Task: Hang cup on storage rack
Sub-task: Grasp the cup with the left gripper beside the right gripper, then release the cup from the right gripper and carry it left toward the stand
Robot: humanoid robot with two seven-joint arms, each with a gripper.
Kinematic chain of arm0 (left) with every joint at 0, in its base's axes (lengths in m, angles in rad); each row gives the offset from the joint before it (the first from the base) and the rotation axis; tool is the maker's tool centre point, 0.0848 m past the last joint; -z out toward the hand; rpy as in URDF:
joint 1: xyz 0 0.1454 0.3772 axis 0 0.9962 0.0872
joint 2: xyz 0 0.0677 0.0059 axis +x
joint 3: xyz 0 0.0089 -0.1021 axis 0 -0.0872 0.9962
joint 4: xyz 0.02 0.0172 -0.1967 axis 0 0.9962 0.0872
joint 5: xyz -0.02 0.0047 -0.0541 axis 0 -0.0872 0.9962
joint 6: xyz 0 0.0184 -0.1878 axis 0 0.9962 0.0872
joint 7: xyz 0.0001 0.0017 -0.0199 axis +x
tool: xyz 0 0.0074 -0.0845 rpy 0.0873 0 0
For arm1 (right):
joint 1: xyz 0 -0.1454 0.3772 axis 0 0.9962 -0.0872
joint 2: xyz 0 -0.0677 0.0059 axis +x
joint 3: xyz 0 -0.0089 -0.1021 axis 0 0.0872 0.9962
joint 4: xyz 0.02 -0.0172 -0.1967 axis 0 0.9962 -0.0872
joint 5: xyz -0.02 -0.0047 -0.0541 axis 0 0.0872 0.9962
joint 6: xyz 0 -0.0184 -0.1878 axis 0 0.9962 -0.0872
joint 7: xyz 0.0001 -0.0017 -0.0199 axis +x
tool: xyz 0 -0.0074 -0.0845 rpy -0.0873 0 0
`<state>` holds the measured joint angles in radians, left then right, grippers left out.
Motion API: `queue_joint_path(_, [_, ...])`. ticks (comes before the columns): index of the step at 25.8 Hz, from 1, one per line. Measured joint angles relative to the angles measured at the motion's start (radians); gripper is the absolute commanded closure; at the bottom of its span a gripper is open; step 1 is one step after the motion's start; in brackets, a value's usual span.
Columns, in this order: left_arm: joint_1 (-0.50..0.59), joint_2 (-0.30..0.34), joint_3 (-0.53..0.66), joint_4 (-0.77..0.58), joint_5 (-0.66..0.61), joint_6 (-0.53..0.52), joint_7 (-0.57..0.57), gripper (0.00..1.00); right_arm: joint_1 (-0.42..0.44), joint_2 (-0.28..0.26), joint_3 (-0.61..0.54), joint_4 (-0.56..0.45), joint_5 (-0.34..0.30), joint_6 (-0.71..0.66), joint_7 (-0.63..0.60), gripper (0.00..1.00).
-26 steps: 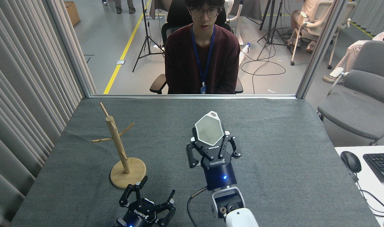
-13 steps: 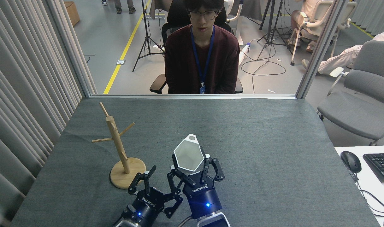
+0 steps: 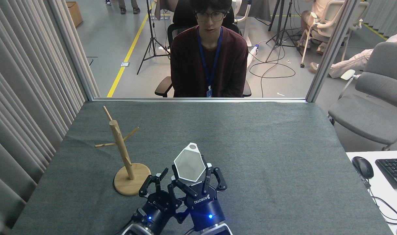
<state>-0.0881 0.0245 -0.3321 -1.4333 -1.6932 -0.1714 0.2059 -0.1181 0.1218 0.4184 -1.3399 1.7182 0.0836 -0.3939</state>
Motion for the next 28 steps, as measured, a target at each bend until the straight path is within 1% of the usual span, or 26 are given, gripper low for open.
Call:
queue_joint_path(17, [-0.043,-0.004,-0.022,0.0,0.0,0.003,-0.008,0.01,0.005,-0.002,0.066,0.027,-0.002,0.004,-0.025,0.48])
queue_joint_path(19, [-0.045,-0.004,-0.022,0.0,0.0,0.003,-0.013,0.15,0.005,-0.002,0.069,0.028,-0.002,0.003,-0.027,0.48])
queue_joint_path(20, [-0.046,-0.004,-0.023,0.0,0.0,0.003,-0.015,0.19,0.005,-0.002,0.07,0.029,-0.002,0.001,-0.027,0.48])
queue_joint_path(22, [-0.051,-0.003,-0.022,0.0,0.0,0.003,-0.02,0.34,0.005,-0.002,0.07,0.029,-0.002,0.003,-0.027,0.48])
queue_joint_path(23, [-0.053,-0.003,-0.022,0.0,0.0,0.004,-0.022,0.39,0.006,-0.002,0.07,0.029,-0.002,0.008,-0.027,0.48])
queue_joint_path(24, [-0.055,-0.003,-0.022,0.001,-0.001,0.004,-0.026,0.42,0.006,-0.002,0.07,0.03,-0.002,0.013,-0.028,0.48])
queue_joint_path(26, [-0.061,-0.003,-0.023,0.0,-0.001,0.004,-0.029,0.42,0.005,-0.002,0.071,0.03,-0.002,0.017,-0.028,0.46])
queue_joint_path(27, [-0.062,-0.003,-0.023,0.0,-0.002,0.003,-0.03,0.42,0.006,-0.003,0.071,0.03,-0.003,0.019,-0.028,0.42])
queue_joint_path(28, [-0.064,-0.003,-0.023,0.0,-0.002,0.002,-0.031,0.42,0.006,-0.003,0.071,0.03,-0.003,0.02,-0.028,0.32])
